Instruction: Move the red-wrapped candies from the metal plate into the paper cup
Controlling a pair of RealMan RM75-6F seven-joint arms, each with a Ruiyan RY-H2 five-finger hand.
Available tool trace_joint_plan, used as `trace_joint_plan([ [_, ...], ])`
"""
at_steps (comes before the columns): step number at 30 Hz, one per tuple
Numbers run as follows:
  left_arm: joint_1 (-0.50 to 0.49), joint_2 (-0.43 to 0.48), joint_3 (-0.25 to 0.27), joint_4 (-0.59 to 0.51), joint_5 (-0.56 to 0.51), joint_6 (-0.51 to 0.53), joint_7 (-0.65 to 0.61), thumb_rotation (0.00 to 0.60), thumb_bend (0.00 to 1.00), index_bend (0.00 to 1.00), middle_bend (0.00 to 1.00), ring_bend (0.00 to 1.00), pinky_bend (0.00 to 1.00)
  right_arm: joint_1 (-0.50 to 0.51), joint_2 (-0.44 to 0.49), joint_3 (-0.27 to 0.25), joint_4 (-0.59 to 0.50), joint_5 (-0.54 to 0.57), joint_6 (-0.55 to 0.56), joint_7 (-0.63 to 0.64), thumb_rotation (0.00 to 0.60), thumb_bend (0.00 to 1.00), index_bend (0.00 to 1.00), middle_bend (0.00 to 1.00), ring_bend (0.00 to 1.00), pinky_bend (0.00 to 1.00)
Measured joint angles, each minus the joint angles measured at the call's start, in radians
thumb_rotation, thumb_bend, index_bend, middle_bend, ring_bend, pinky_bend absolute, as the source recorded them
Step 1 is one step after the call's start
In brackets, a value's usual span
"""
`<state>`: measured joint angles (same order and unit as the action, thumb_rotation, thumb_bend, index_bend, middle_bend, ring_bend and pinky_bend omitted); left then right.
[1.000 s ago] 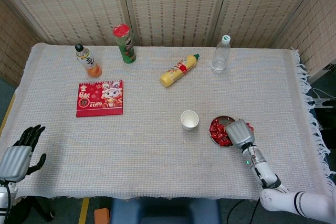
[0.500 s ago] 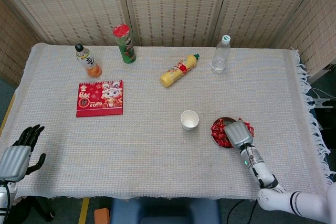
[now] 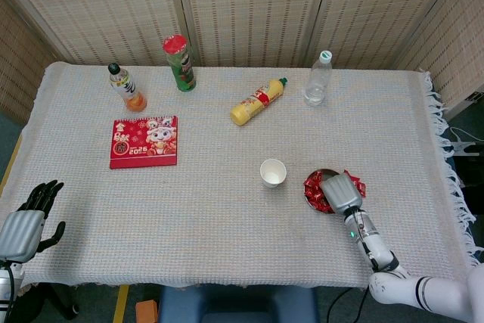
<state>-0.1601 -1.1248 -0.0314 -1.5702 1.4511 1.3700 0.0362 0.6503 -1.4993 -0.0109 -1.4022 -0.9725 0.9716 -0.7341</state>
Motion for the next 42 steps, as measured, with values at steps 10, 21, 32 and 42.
trace_joint_plan([
  [10,0.001,-0.001,0.001,-0.002,0.002,0.003,0.003,0.600,0.44,0.00,0.00,0.00,0.34,-0.017,0.038,0.041,-0.018,-0.066,0.015,0.143,0.600,0.55,0.94,0.86,0.88,1.00],
  [21,-0.001,-0.005,-0.001,-0.002,-0.002,-0.002,0.013,0.600,0.43,0.00,0.00,0.01,0.34,-0.031,0.092,0.084,-0.073,-0.157,0.068,0.240,0.600,0.55,0.94,0.86,0.88,1.00],
  [32,-0.005,-0.008,0.000,-0.002,-0.003,-0.008,0.021,0.600,0.43,0.00,0.00,0.01,0.34,0.034,0.125,0.161,-0.184,-0.120,0.044,0.186,0.600,0.55,0.94,0.86,0.88,1.00],
  [42,-0.009,-0.006,-0.004,0.005,-0.014,-0.019,0.009,0.600,0.43,0.00,0.00,0.01,0.34,0.126,0.078,0.186,-0.203,0.013,-0.019,0.061,0.600,0.55,0.93,0.86,0.88,1.00],
])
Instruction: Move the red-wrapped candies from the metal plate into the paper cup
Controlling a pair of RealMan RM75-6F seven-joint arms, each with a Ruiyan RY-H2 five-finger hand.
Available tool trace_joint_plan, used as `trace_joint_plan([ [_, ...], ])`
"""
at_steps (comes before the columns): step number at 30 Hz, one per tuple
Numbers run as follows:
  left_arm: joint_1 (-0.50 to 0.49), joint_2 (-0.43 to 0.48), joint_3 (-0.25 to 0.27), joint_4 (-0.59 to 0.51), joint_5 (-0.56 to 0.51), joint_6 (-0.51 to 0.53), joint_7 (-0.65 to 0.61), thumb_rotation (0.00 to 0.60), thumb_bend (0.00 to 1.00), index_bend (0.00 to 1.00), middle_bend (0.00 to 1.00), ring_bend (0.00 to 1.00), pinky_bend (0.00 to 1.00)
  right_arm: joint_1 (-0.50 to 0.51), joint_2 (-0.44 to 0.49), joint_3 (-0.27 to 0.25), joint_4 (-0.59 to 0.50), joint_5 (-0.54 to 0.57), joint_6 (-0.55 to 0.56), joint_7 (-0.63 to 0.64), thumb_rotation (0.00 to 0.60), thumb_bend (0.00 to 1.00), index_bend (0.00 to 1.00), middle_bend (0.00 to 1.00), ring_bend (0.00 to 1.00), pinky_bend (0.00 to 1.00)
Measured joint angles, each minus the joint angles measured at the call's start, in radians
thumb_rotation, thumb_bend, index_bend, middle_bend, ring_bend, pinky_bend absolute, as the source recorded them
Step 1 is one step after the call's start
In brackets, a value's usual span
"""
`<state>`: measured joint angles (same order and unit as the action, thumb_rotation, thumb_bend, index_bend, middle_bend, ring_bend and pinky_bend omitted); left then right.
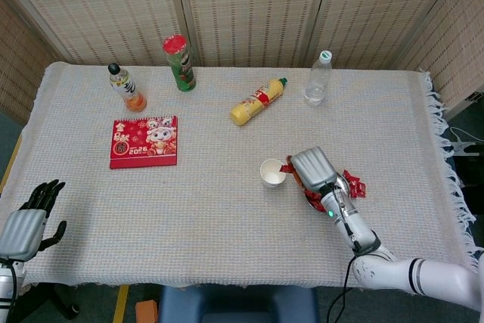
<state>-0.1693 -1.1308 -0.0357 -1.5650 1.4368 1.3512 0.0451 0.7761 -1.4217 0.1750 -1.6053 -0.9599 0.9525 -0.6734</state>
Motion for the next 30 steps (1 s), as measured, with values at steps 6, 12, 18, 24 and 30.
trace_joint_plan([
  [6,-0.002,0.001,0.000,0.001,0.001,-0.002,-0.003,0.600,0.44,0.00,0.00,0.01,0.34,0.043,-0.017,0.006,-0.012,0.077,-0.009,-0.061,0.600,0.55,0.92,0.86,0.88,1.00],
  [12,-0.001,0.004,0.002,0.001,0.005,-0.002,-0.012,0.600,0.43,0.00,0.00,0.01,0.34,0.073,-0.021,0.007,-0.028,0.137,-0.009,-0.108,0.600,0.55,0.87,0.86,0.87,1.00],
  [18,-0.002,0.007,0.005,0.002,0.010,-0.002,-0.020,0.600,0.43,0.00,0.00,0.01,0.34,0.122,-0.021,-0.004,-0.050,0.248,0.000,-0.190,0.600,0.55,0.77,0.86,0.86,1.00],
  [24,-0.002,0.008,0.005,0.004,0.010,-0.003,-0.026,0.600,0.43,0.00,0.00,0.01,0.34,0.164,-0.020,-0.023,-0.065,0.299,0.025,-0.231,0.600,0.55,0.65,0.86,0.85,1.00],
  [30,-0.004,0.009,0.005,0.004,0.009,-0.006,-0.029,0.600,0.43,0.00,0.00,0.01,0.34,0.187,-0.019,-0.041,-0.068,0.322,0.035,-0.243,0.600,0.55,0.56,0.86,0.84,1.00],
])
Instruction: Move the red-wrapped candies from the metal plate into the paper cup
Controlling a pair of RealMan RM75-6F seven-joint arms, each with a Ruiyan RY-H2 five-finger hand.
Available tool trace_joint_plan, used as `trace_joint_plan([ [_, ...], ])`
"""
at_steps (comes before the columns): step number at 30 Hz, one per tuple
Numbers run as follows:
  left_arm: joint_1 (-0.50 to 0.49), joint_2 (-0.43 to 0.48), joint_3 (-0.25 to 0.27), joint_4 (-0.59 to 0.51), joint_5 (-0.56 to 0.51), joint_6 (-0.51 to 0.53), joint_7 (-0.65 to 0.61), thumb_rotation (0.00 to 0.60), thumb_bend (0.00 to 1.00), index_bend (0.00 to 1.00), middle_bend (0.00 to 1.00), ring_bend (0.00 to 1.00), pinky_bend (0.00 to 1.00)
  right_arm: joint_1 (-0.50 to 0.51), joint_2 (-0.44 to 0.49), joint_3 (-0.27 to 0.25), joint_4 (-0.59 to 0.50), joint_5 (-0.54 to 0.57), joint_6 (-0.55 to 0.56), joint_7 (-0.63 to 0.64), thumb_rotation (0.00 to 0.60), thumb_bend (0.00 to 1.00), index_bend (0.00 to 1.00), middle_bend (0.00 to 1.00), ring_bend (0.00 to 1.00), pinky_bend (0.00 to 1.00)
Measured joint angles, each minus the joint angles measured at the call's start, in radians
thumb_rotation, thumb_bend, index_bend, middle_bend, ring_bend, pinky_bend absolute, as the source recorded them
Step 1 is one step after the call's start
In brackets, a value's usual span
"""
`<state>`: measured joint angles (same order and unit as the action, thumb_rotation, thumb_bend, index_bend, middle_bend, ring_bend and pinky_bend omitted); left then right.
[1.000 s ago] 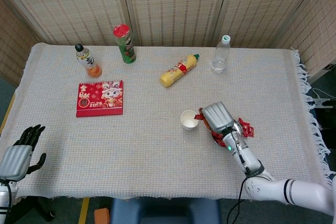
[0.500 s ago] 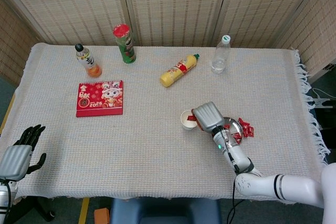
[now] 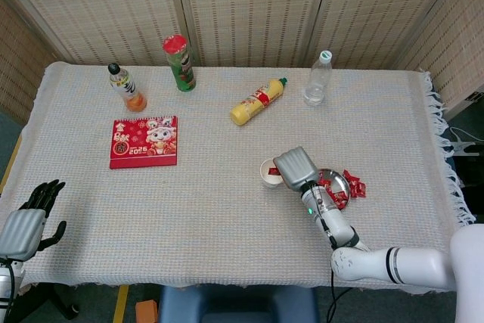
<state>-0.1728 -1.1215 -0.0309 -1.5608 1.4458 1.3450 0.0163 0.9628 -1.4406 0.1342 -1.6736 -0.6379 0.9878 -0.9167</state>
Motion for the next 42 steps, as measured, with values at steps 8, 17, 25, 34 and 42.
trace_joint_plan([
  [8,0.000,0.000,0.000,0.001,0.000,0.000,-0.004,0.600,0.44,0.00,0.00,0.01,0.34,0.020,0.005,-0.018,-0.001,0.018,0.009,-0.002,0.600,0.55,0.42,0.86,0.83,1.00],
  [17,0.000,0.002,0.001,0.001,0.002,0.001,-0.007,0.600,0.44,0.00,0.00,0.01,0.34,0.031,0.013,-0.032,-0.012,0.025,0.022,0.005,0.600,0.53,0.38,0.86,0.83,1.00],
  [25,-0.001,0.003,0.000,0.000,-0.001,-0.002,-0.010,0.600,0.43,0.00,0.00,0.03,0.34,0.033,-0.002,-0.012,0.007,-0.011,0.039,0.055,0.600,0.53,0.39,0.86,0.83,1.00],
  [34,-0.004,0.007,0.000,0.000,-0.006,-0.012,-0.020,0.600,0.43,0.00,0.00,0.05,0.34,0.009,-0.098,-0.006,0.131,-0.180,0.095,0.157,0.600,0.53,0.26,0.80,0.81,1.00],
  [42,-0.008,0.009,0.002,0.000,-0.008,-0.022,-0.023,0.600,0.44,0.00,0.00,0.05,0.34,-0.030,-0.229,-0.008,0.305,-0.306,0.135,0.270,0.600,0.52,0.21,0.71,0.75,1.00],
])
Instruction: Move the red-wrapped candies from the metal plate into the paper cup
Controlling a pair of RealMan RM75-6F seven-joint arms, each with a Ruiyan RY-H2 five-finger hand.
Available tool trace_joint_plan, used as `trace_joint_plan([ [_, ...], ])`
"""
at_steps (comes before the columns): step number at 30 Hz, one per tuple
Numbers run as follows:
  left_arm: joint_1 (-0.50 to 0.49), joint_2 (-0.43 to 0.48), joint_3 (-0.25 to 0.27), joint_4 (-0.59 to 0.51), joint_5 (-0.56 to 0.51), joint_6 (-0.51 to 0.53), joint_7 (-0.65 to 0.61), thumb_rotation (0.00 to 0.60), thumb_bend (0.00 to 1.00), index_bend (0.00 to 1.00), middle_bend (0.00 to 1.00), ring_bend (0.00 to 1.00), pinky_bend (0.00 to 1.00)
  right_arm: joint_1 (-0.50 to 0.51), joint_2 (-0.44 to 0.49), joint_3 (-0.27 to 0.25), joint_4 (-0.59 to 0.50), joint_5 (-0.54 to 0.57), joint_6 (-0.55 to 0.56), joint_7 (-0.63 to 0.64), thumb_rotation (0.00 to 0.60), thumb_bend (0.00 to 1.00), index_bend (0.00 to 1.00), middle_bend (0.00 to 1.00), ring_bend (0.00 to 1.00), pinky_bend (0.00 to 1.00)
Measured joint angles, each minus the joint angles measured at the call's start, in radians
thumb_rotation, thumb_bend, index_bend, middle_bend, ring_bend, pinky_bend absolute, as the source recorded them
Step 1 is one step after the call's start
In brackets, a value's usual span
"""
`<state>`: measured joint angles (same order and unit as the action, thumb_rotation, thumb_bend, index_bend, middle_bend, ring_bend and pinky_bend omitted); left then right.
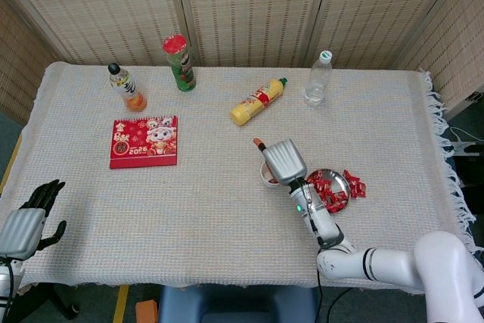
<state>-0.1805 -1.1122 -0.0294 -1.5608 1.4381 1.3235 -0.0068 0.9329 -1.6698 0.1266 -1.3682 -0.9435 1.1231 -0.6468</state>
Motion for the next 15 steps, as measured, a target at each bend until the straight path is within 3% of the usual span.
trace_joint_plan([
  [7,-0.001,0.002,0.001,0.000,-0.001,-0.002,-0.003,0.600,0.43,0.00,0.00,0.05,0.34,-0.028,-0.059,0.008,0.099,-0.045,-0.040,0.092,0.600,0.48,0.12,0.54,0.65,1.00],
  [15,0.000,0.003,0.000,0.000,0.001,0.003,-0.005,0.600,0.44,0.00,0.00,0.05,0.34,-0.051,-0.051,0.020,0.082,-0.090,-0.046,0.109,0.600,0.43,0.06,0.42,0.58,1.00],
])
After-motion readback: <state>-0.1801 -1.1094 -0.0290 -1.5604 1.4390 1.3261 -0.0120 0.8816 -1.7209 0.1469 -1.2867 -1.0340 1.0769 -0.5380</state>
